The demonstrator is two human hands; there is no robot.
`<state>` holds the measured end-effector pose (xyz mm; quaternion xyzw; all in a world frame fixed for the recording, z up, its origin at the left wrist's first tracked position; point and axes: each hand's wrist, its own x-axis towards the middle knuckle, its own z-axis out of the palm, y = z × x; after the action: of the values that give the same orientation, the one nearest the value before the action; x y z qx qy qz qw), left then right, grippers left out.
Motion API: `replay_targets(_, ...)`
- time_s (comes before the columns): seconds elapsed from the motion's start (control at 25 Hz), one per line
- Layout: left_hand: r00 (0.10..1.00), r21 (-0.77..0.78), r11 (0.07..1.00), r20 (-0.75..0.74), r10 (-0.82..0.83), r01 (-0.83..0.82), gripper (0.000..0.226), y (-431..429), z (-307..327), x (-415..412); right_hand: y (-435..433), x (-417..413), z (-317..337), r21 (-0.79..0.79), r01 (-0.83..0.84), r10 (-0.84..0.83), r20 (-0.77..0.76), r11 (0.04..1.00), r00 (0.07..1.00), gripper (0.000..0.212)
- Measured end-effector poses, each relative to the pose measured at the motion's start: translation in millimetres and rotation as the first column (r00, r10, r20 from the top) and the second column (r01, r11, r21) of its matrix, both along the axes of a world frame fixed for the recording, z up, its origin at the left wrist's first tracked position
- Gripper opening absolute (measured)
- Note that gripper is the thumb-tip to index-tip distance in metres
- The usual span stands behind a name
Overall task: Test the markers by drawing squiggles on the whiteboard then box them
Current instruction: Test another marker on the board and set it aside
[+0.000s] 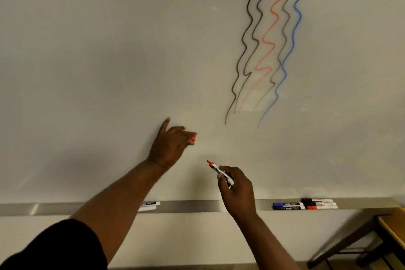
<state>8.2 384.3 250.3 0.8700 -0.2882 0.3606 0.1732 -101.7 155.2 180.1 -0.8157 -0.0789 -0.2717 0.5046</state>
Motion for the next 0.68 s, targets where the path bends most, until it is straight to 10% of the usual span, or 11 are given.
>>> replay_targets(0.68,0.843,-0.155,0.957,-0.522,0.131,-0.245,0.032,-60.4,-161.8,-146.9,-57.6,-58.5,-92.5,-0.017,-0.131,0.123,-0.233,0.991,0.965,0.027)
